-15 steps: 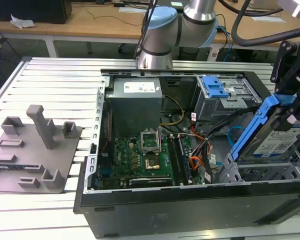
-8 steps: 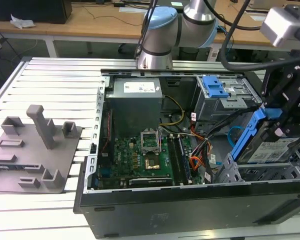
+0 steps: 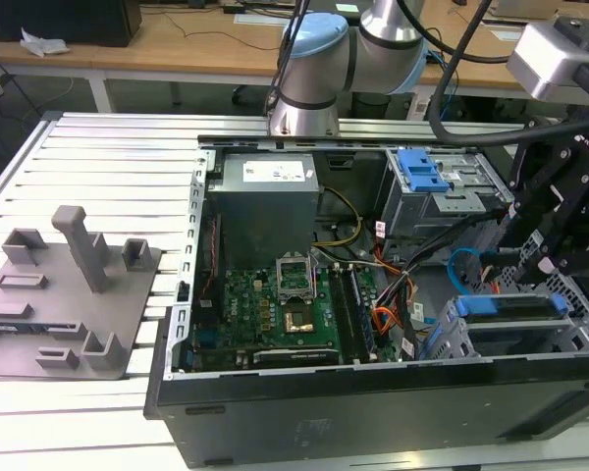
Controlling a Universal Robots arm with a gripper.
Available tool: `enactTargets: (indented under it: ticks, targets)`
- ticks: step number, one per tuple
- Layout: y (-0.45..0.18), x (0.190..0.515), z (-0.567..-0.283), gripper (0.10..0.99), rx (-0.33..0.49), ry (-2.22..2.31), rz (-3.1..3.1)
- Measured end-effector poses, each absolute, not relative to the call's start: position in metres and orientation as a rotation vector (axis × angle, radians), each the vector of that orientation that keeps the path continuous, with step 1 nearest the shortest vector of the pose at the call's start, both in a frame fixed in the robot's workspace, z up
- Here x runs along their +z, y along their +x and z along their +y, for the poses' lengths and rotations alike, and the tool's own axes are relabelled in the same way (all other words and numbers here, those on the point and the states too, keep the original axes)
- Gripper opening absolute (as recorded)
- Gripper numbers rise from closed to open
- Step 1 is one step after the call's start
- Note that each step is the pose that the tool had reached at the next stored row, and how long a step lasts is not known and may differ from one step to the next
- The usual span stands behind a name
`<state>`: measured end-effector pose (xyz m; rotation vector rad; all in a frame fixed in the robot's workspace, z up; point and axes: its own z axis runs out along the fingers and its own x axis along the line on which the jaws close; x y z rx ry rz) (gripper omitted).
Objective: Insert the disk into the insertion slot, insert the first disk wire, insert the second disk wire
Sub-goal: 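Insert the disk into the insertion slot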
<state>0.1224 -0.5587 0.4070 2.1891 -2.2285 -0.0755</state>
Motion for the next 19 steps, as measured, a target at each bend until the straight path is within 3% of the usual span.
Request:
enactTargets:
  ticks: [1, 3, 5, 8, 19]
  targets:
    - [0.122, 0.407, -0.559, 0.439, -0.075, 2.189, -2.228]
    - [0.122, 0.407, -0.559, 0.294, -0.075, 2.189, -2.228]
    - [0.122, 0.407, -0.559, 0.294, -0.075, 2.189, -2.228]
    - [0.122, 0.406, -0.559, 0.114, -0.075, 2.189, -2.228]
    - [0.143, 0.402, -0.556, 0.106, -0.082, 2.185, -2.225]
